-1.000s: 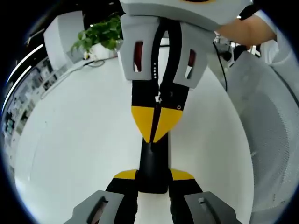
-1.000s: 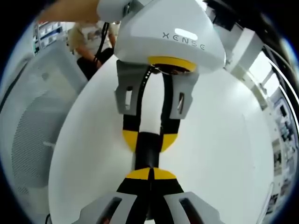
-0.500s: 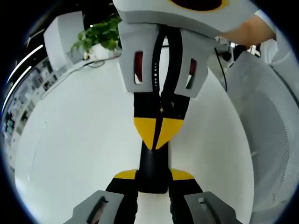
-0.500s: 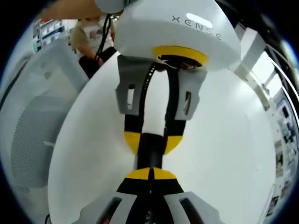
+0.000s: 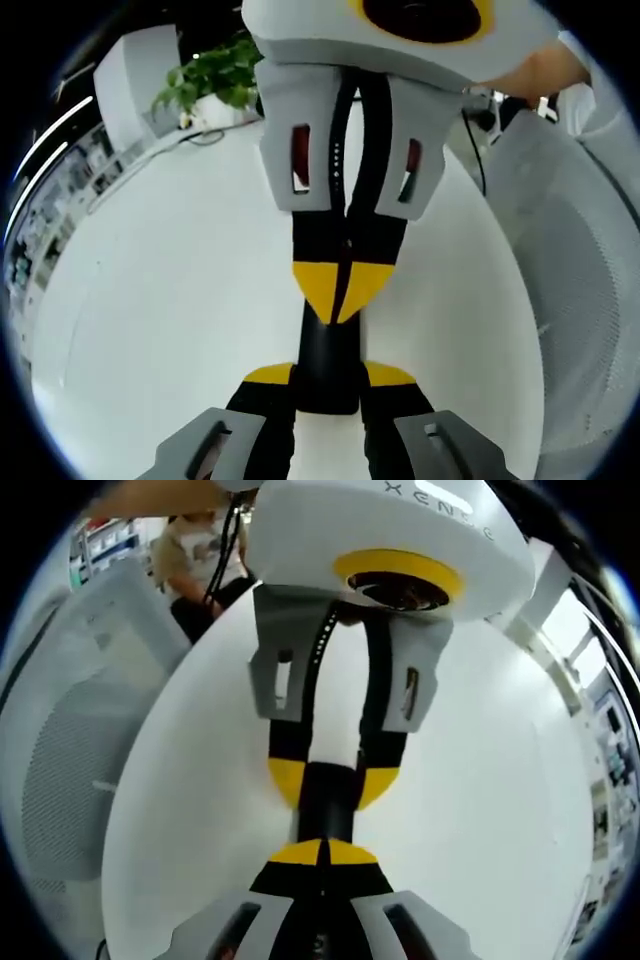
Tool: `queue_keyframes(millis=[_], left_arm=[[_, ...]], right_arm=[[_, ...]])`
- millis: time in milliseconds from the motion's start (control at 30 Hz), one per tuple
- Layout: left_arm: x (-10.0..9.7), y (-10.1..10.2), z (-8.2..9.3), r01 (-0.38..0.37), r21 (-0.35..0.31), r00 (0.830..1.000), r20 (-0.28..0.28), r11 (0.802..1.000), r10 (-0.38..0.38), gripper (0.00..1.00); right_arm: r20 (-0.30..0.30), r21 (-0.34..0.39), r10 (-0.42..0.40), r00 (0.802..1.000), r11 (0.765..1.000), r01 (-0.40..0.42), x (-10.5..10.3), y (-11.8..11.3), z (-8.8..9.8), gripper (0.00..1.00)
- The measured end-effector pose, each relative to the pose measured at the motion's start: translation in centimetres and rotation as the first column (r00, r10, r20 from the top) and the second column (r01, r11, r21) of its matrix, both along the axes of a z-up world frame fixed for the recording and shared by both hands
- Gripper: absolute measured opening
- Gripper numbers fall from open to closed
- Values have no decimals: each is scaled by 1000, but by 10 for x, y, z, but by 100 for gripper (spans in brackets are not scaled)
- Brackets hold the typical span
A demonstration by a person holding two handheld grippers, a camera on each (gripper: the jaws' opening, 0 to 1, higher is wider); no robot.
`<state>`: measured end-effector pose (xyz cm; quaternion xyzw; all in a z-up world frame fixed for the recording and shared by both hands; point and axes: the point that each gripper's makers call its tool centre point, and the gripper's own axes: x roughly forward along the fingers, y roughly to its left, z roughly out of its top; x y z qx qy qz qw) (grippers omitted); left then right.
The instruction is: Press the specified remote control buttons in sequence, fully releasing each button before pressing the next.
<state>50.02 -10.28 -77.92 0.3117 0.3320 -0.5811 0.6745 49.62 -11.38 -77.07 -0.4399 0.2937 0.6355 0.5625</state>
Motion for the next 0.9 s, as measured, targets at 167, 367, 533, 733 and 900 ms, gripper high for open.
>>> queue_keyframes(millis=[167,367,533,733,900], left_arm=[[0,0,0,0,-1,1000,-1,1000,0,24],[-1,0,0,1,-2,1000,-5,1000,-1,24],[-1,0,0,1,-1,1000,-5,1000,-1,24],[-1,0,0,3,0,1000,-6,1000,-3,24],[-1,0,0,4,1,1000,-7,1000,-4,24]], right_arm=[[-26,11,-25,999,1000,26,1,0,0,0],[-25,-5,-18,1000,1000,18,0,0,-2,0],[-21,-29,-24,999,999,24,0,1,-2,0],[-37,-26,-40,998,999,39,0,0,-2,0],[-43,-33,-38,998,999,36,0,0,-2,0]])
